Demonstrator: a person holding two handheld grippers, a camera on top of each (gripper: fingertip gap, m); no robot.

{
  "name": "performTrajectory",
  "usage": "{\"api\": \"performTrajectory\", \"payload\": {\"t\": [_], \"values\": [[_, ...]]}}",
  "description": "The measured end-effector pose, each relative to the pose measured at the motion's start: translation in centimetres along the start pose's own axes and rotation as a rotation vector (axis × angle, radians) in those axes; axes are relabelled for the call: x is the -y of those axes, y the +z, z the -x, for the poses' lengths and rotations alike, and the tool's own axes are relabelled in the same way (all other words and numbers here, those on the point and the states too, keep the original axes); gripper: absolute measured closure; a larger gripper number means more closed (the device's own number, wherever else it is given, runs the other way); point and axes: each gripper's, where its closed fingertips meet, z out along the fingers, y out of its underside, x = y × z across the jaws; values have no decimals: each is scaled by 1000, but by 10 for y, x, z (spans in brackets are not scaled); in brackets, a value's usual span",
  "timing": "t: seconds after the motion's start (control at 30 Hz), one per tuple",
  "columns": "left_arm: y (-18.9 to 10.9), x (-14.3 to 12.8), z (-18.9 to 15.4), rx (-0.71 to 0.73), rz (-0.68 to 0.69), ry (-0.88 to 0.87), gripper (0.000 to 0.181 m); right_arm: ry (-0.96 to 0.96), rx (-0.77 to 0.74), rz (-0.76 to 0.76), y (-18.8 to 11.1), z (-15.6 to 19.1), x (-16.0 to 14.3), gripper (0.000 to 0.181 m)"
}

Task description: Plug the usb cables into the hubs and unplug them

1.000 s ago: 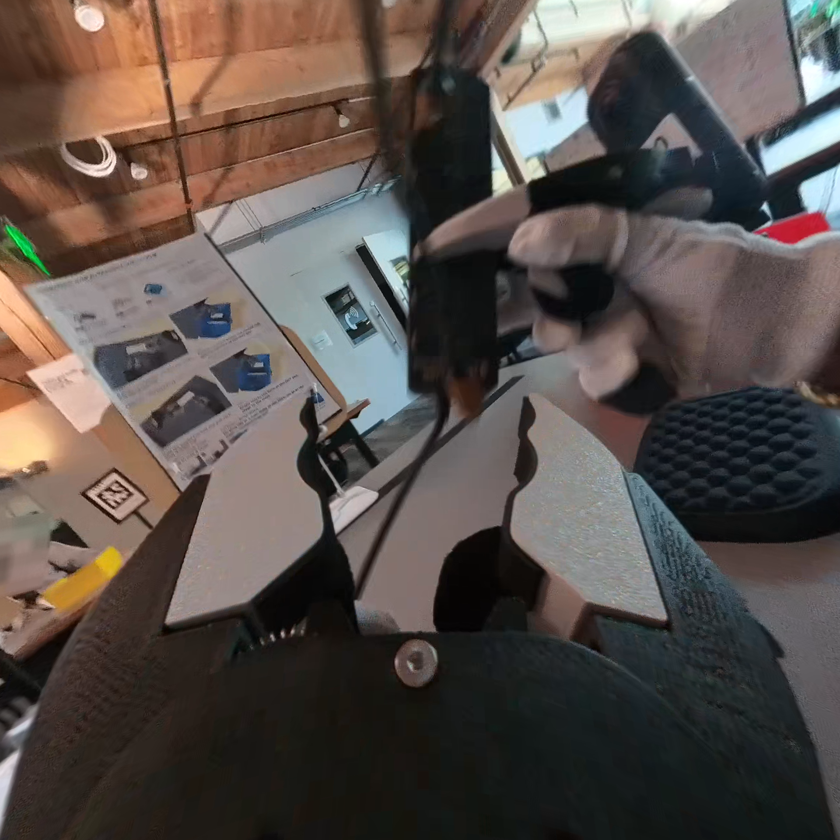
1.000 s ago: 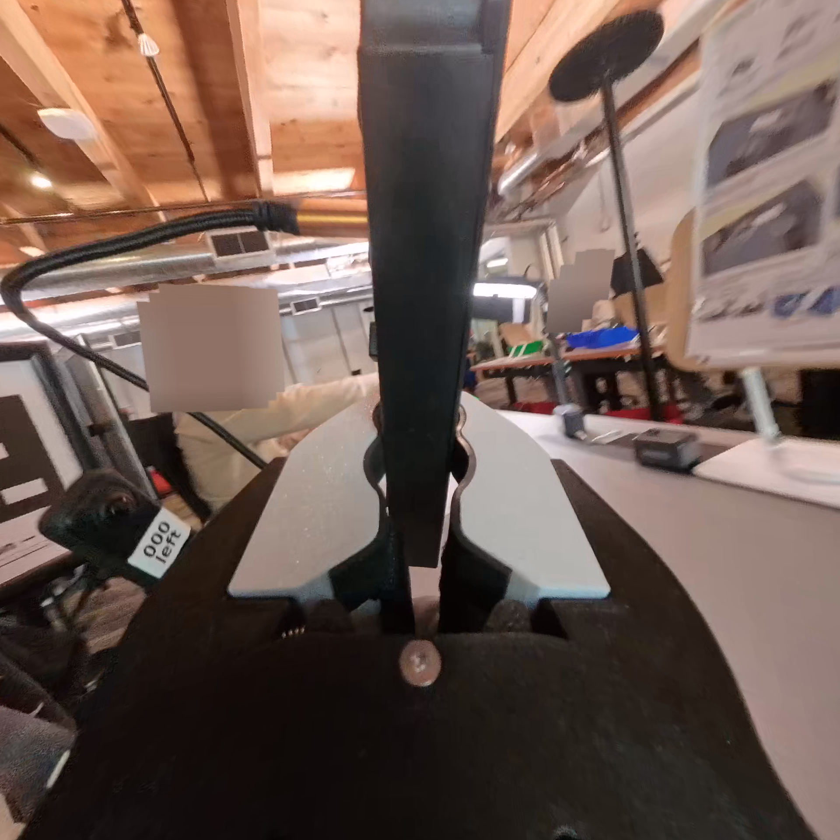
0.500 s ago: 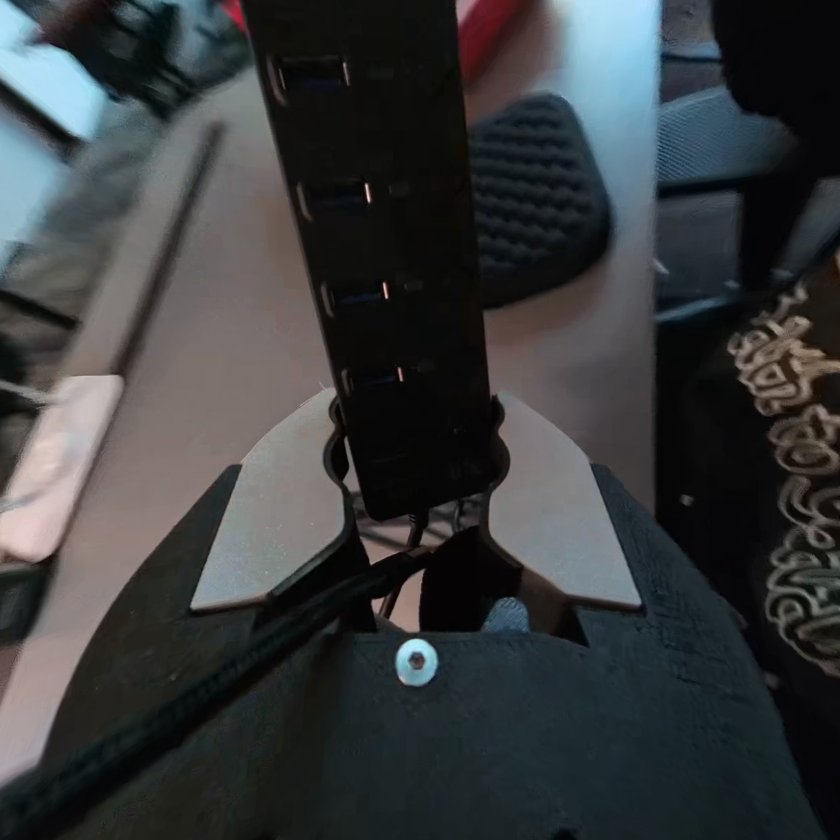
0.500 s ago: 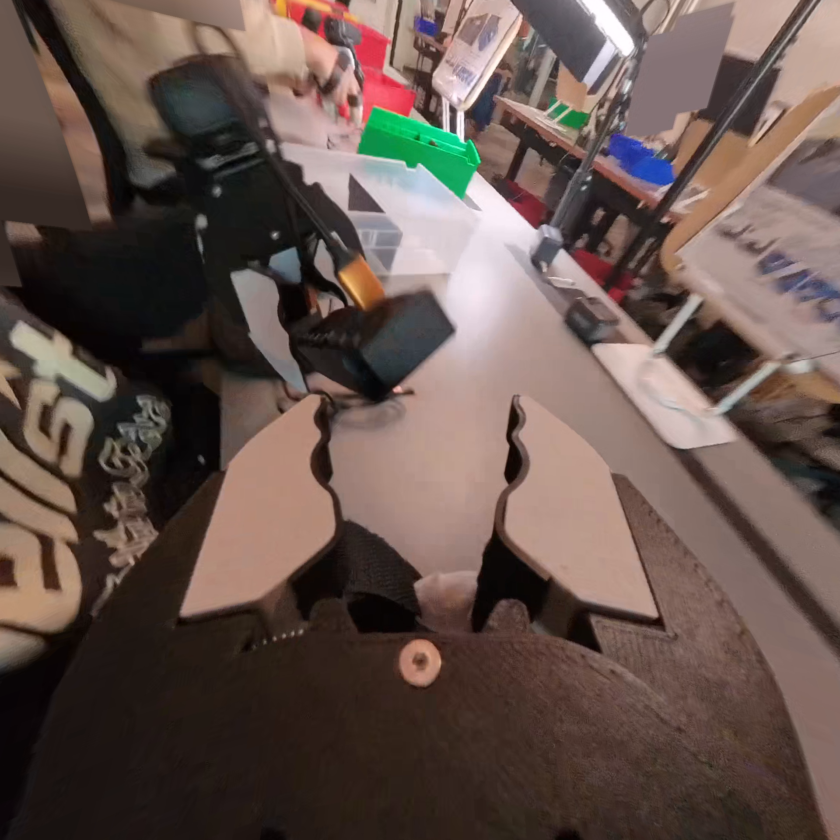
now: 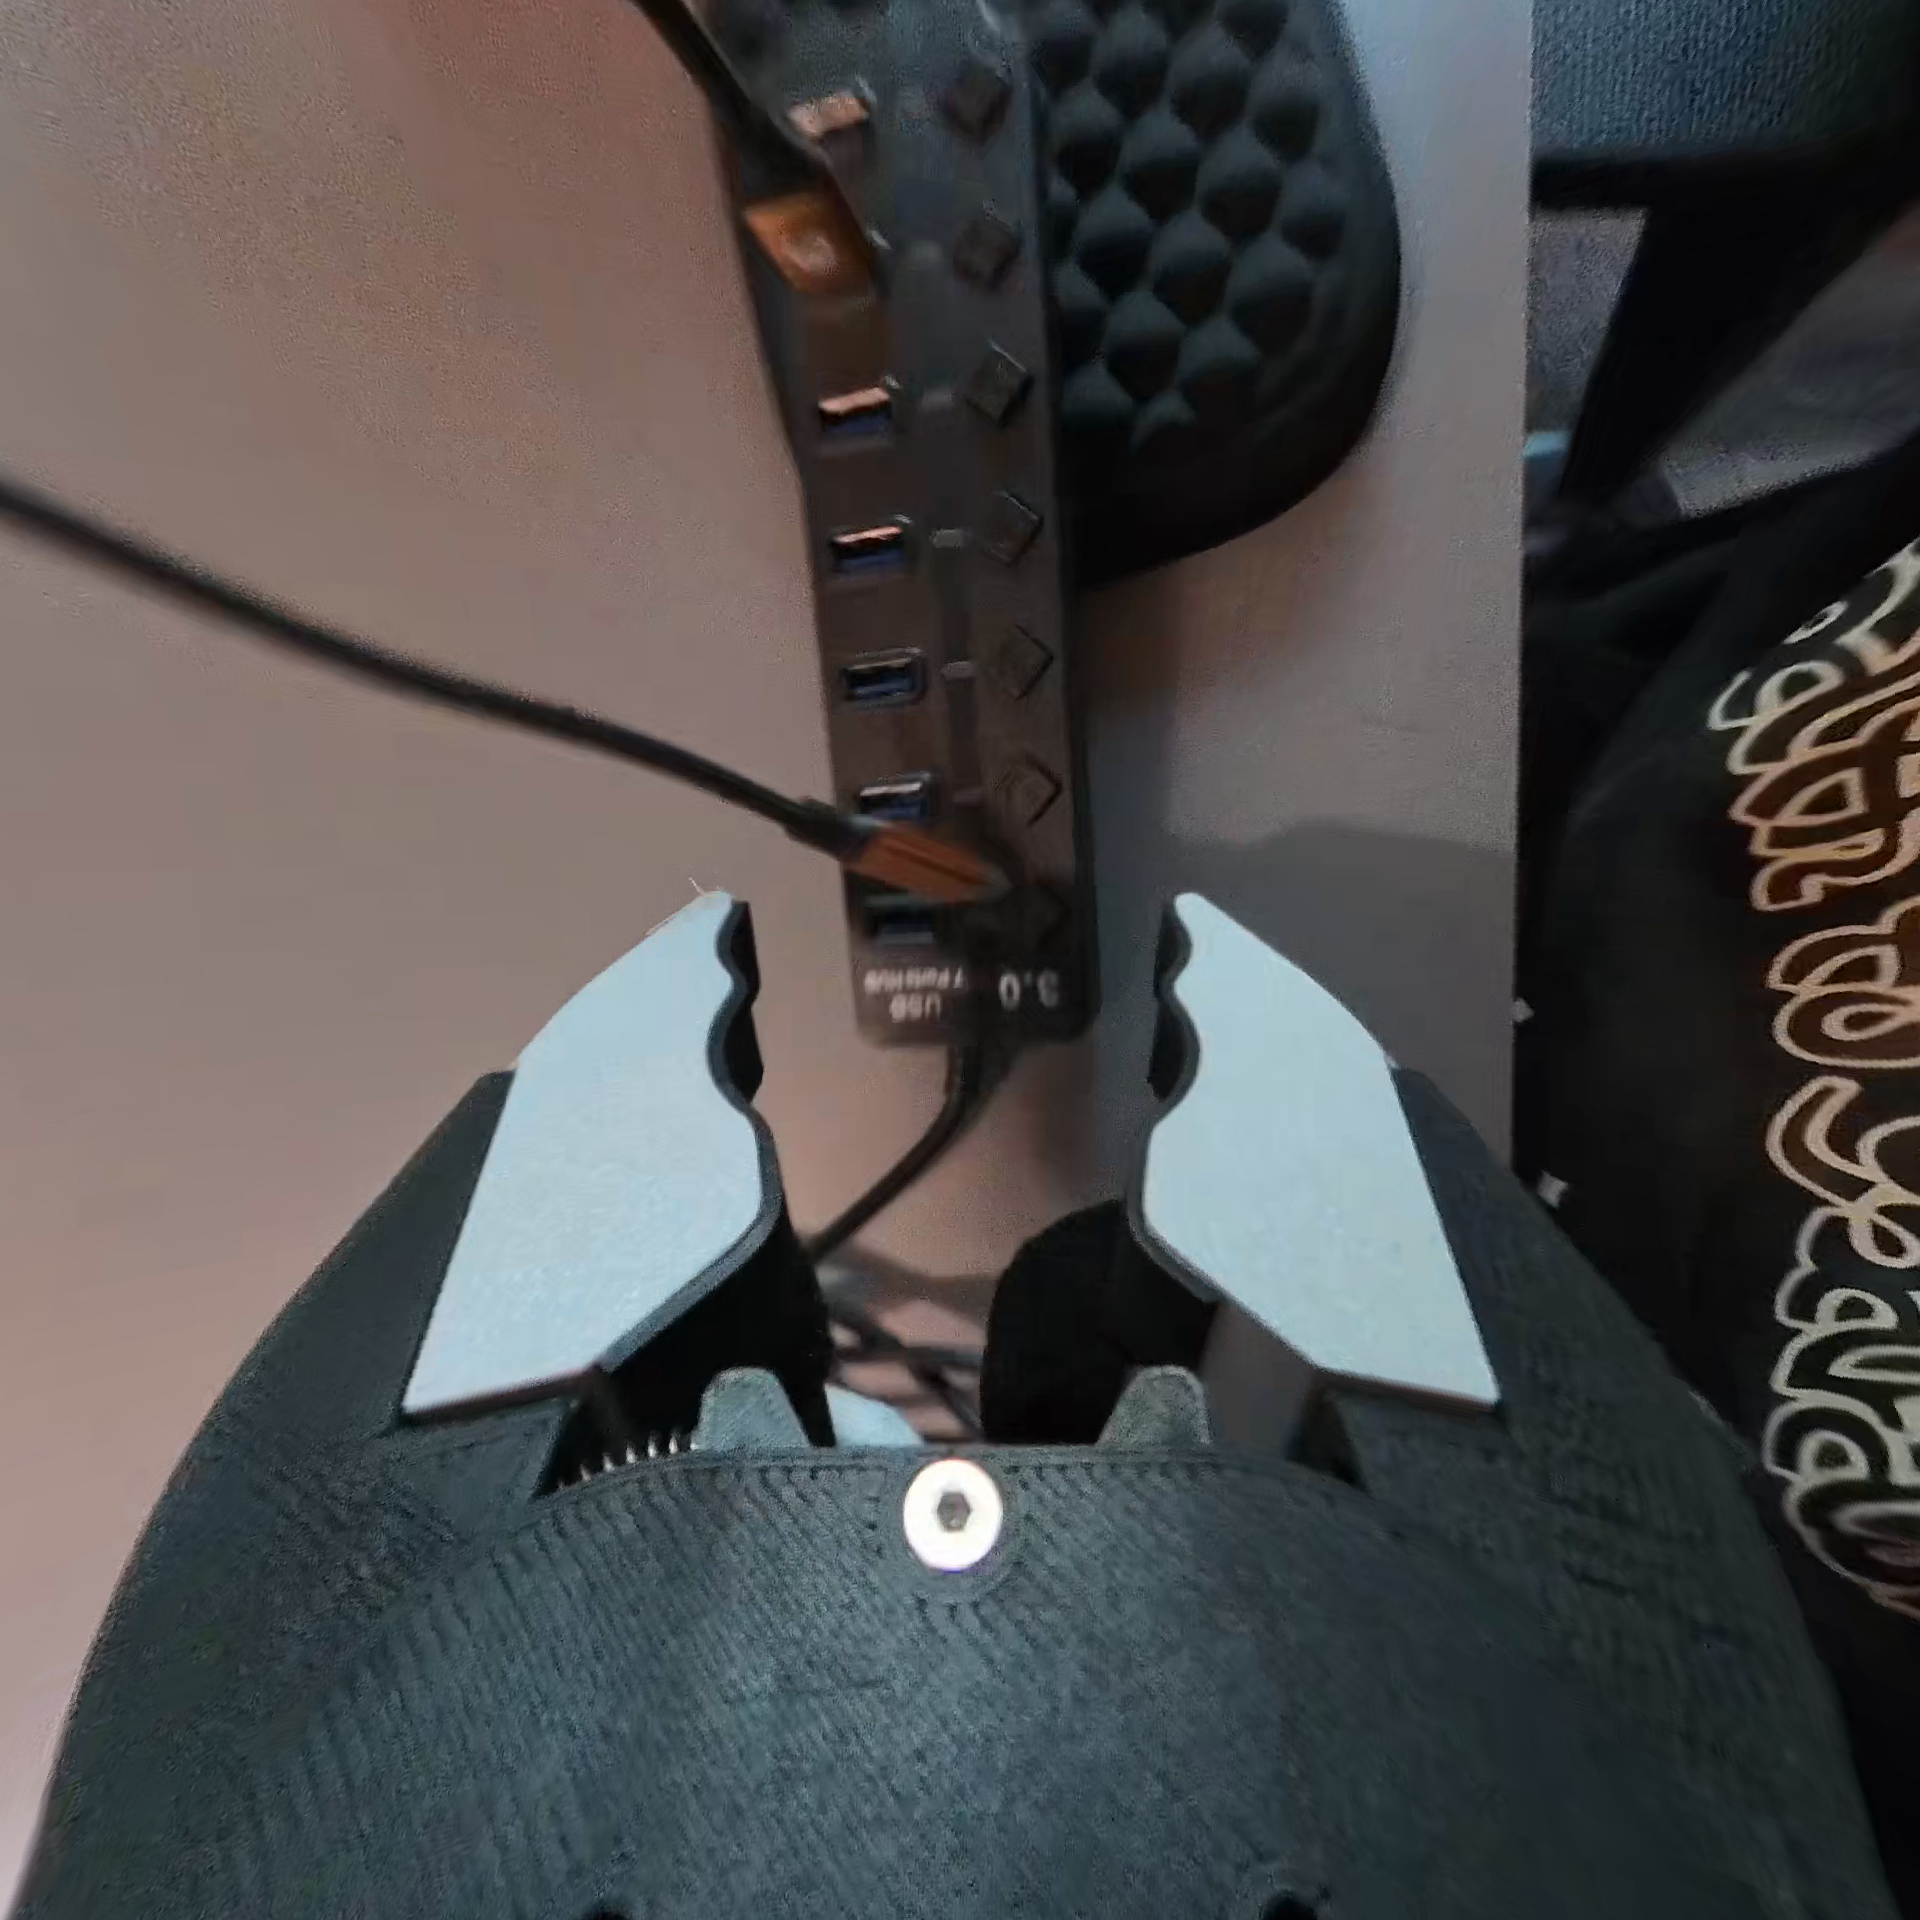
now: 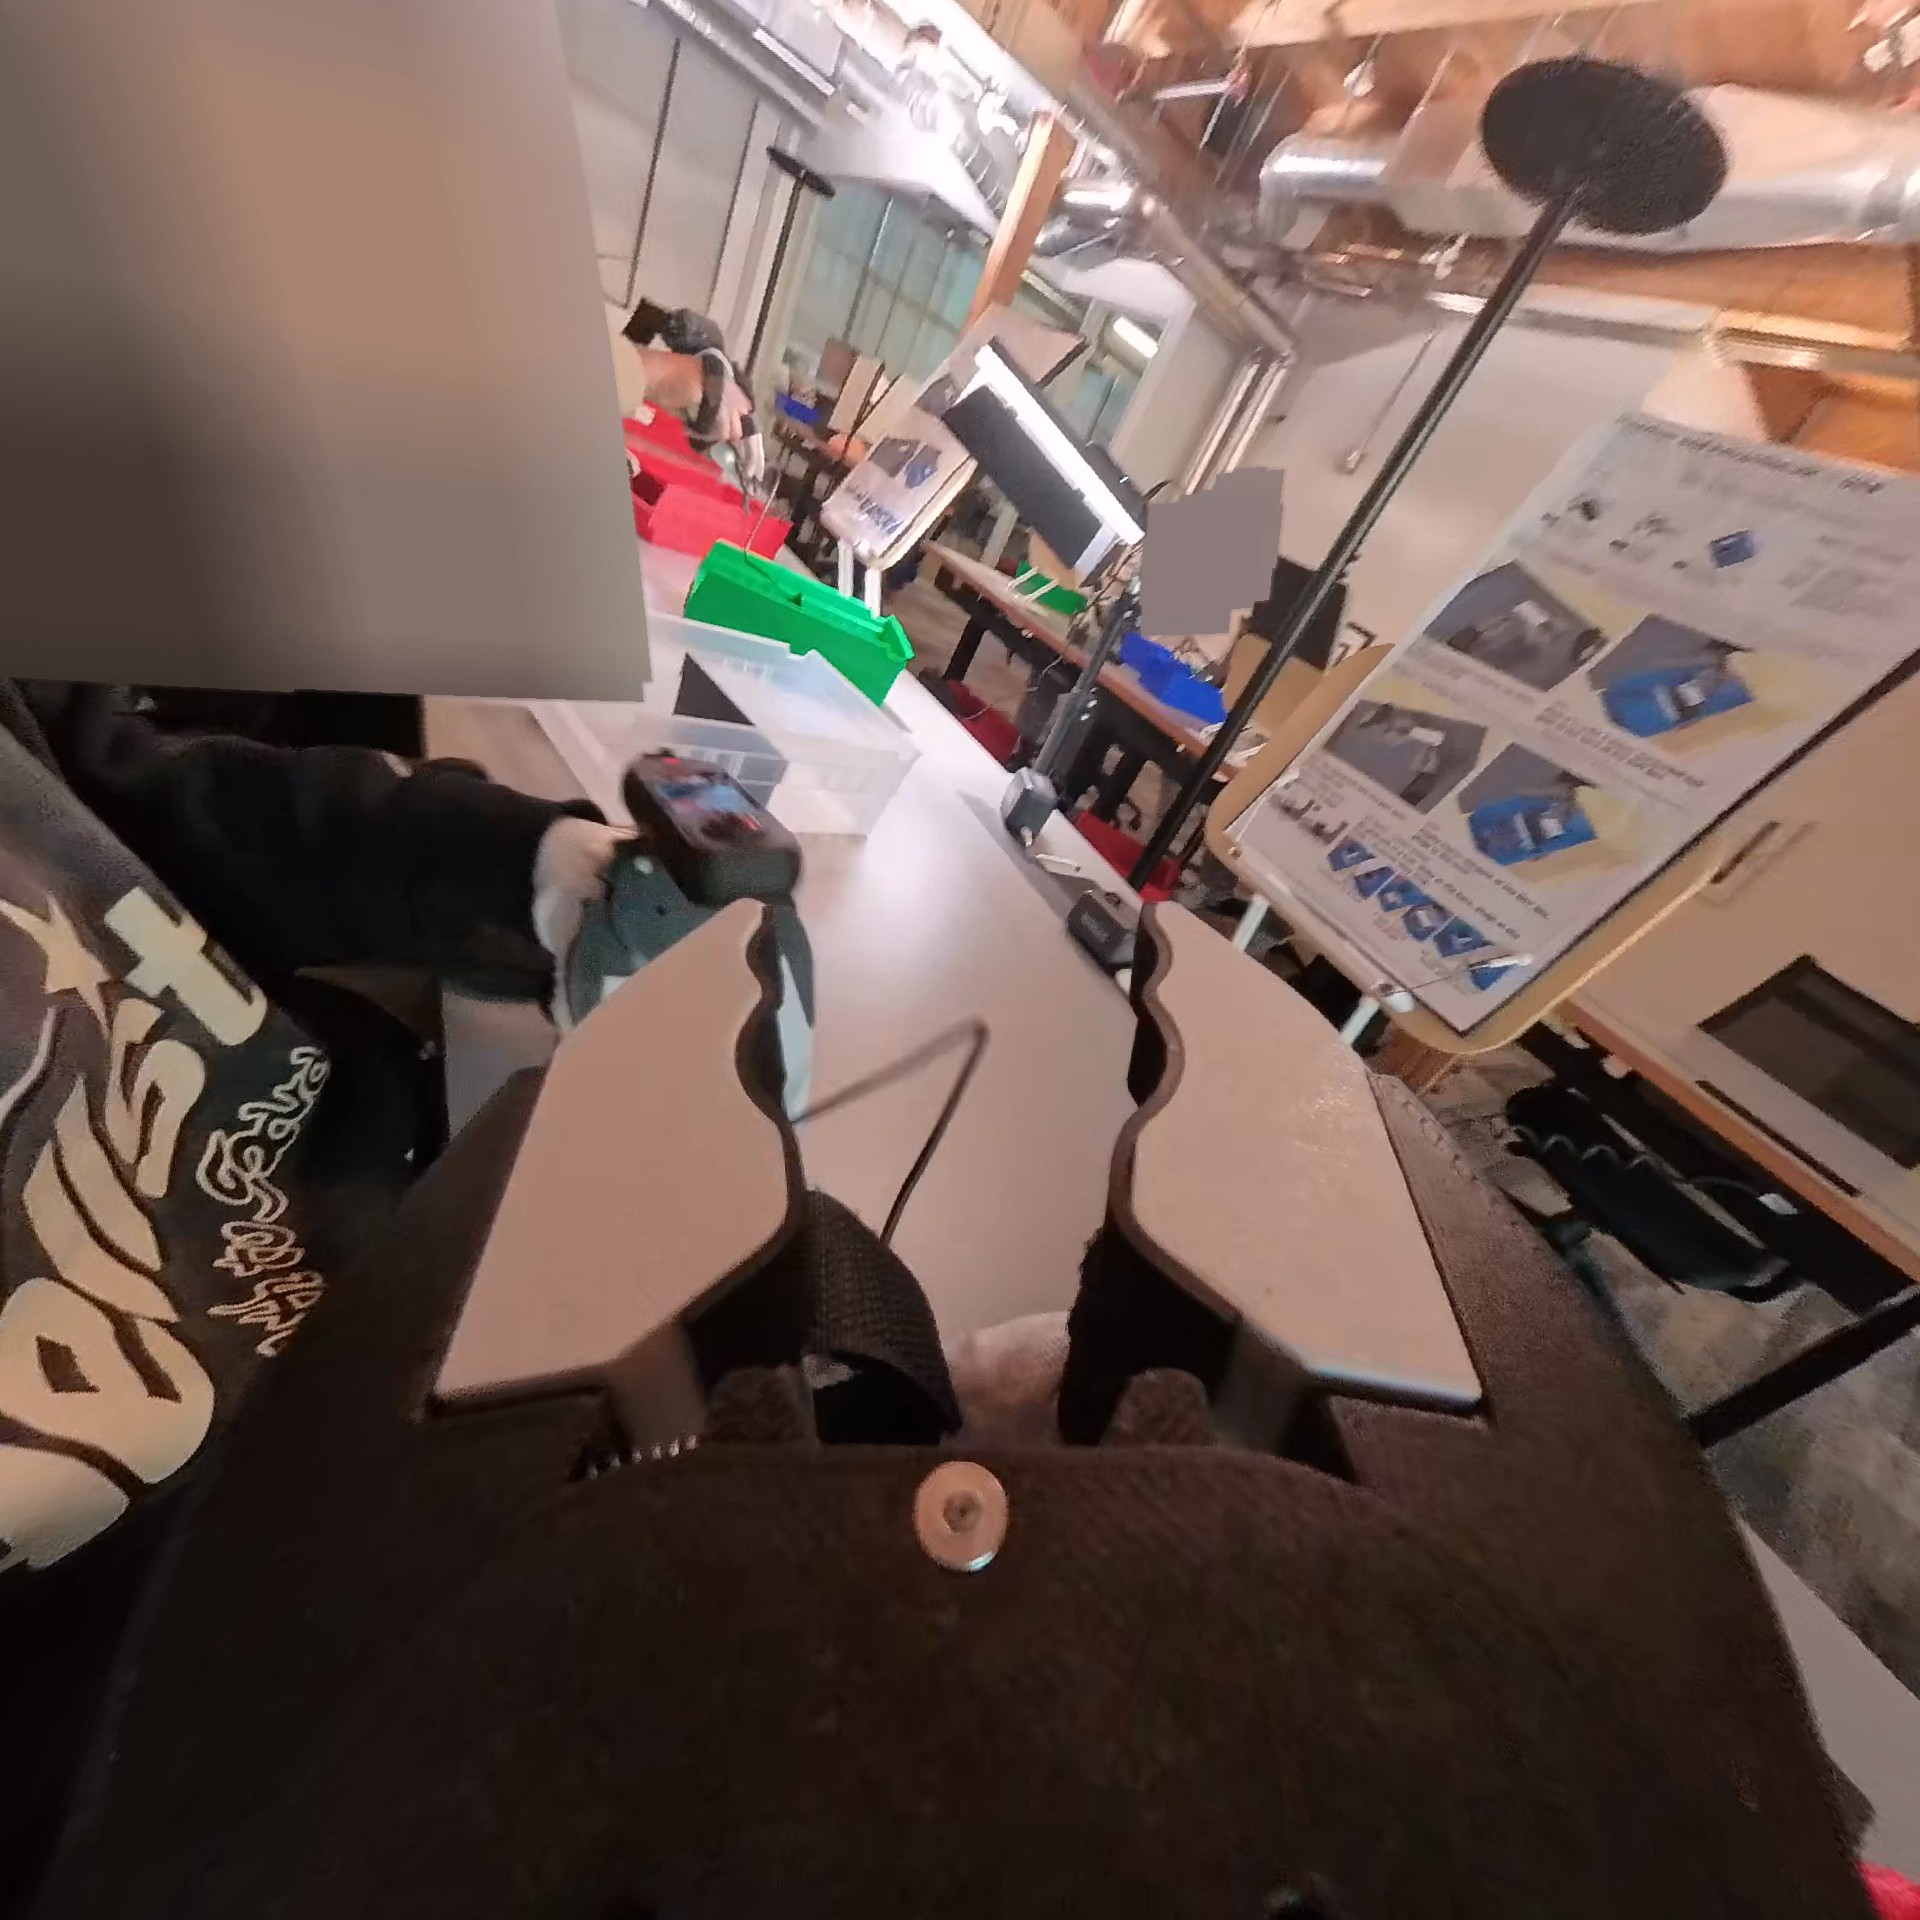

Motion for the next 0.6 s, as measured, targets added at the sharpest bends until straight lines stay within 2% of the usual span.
{"api": "performTrajectory", "payload": {"t": [0.1,0.23,0.3,0.37,0.4,0.47,0.6], "values": [[-58,-5,6,136,-111,-66,104,-6,-68,-49,-13,-8,11,117],[-174,-19,8,297,-336,-187,106,5,-107,-125,-27,-13,25,120],[-232,-54,23,435,-320,-316,116,15,-119,-152,-30,-16,28,121],[-270,-118,38,529,-146,-523,125,23,-131,-175,-32,-20,31,123],[-282,-155,44,552,-42,-641,125,27,-131,-183,-32,-21,32,123],[-285,-214,48,483,104,-844,125,28,-130,-194,-32,-22,33,124],[-262,-286,60,353,259,-1038,127,26,-116,-208,-27,-21,35,127]]}}
